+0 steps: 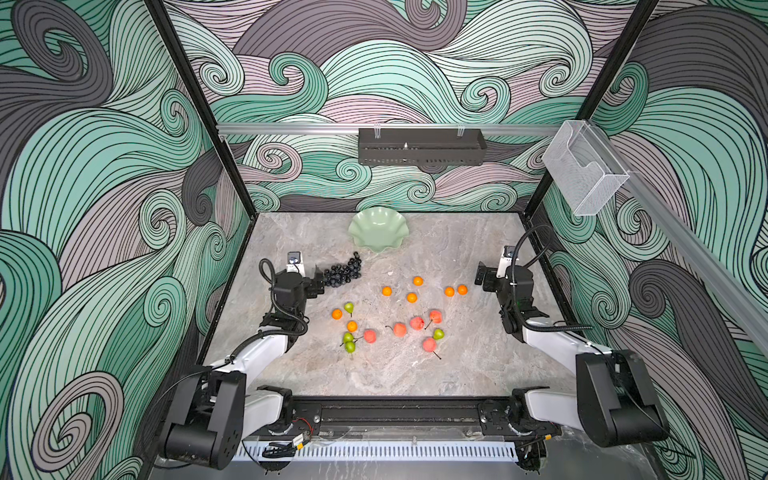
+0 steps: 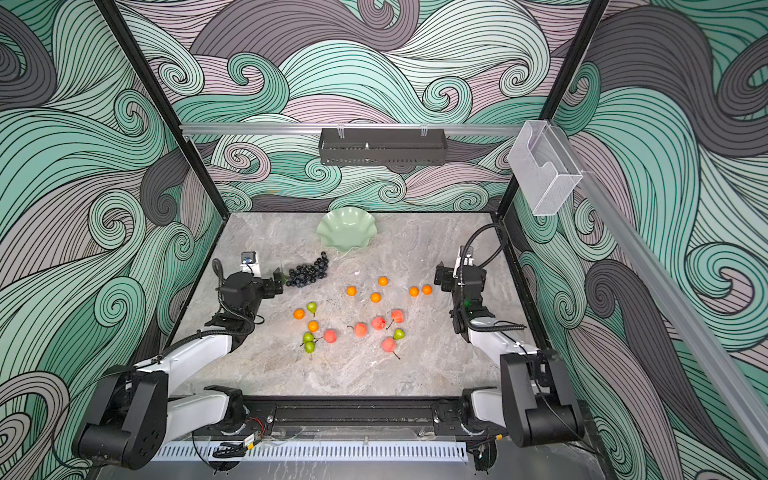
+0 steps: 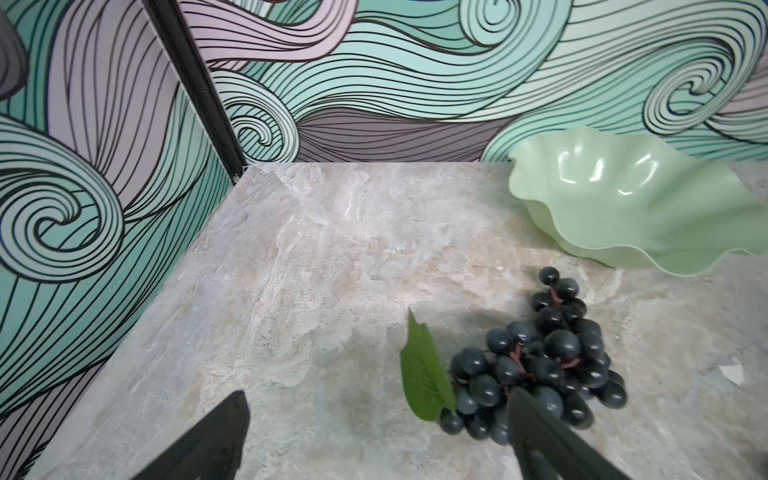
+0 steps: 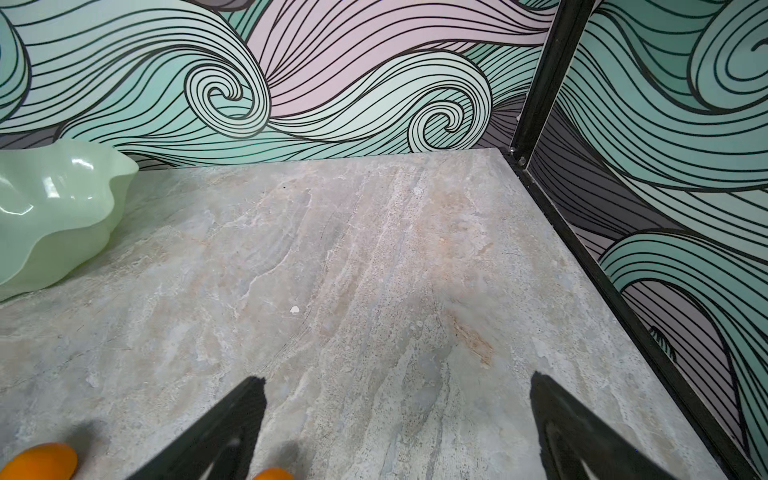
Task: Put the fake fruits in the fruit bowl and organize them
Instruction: 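Move both grippers forward toward the pale green bowl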
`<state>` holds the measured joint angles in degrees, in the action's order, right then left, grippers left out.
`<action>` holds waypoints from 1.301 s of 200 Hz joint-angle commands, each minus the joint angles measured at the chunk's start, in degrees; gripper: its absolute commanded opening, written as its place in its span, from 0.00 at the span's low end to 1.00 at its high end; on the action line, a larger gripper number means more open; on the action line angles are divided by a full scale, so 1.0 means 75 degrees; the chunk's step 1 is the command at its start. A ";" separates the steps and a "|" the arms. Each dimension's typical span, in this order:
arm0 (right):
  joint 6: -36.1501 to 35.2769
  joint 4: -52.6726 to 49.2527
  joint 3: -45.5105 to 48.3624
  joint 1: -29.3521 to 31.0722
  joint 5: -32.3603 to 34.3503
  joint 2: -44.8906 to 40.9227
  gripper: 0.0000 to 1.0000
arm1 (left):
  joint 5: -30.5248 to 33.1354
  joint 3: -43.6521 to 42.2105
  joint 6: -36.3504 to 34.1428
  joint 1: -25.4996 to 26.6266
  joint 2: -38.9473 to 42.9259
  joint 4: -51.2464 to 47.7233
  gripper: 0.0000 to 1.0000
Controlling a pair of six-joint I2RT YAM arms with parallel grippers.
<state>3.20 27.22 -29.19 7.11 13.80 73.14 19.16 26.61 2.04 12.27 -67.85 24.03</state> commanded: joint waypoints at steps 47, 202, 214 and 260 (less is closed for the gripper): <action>0.2293 -0.4067 -0.2116 0.0327 -0.0497 0.0034 0.99 | 0.1130 0.2883 0.2298 0.0585 0.0199 -0.4377 0.99; 0.5004 -0.4697 -0.6864 0.2266 -0.3698 0.5186 0.86 | -0.3578 0.3617 0.3739 0.0060 -0.0518 -0.4231 0.99; 0.5076 -0.4888 -0.7307 0.2324 -0.3601 0.5560 0.84 | -0.3791 0.3830 0.3807 0.0092 -0.0849 -0.4188 0.98; 0.5337 -0.5303 -0.8504 0.2369 -0.3212 0.6619 0.73 | -0.3956 0.4429 0.3825 0.0378 -0.1764 -0.3606 0.99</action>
<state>41.23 -9.47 -89.06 24.73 -12.82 120.16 -7.79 55.96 30.02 13.69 -78.67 -5.89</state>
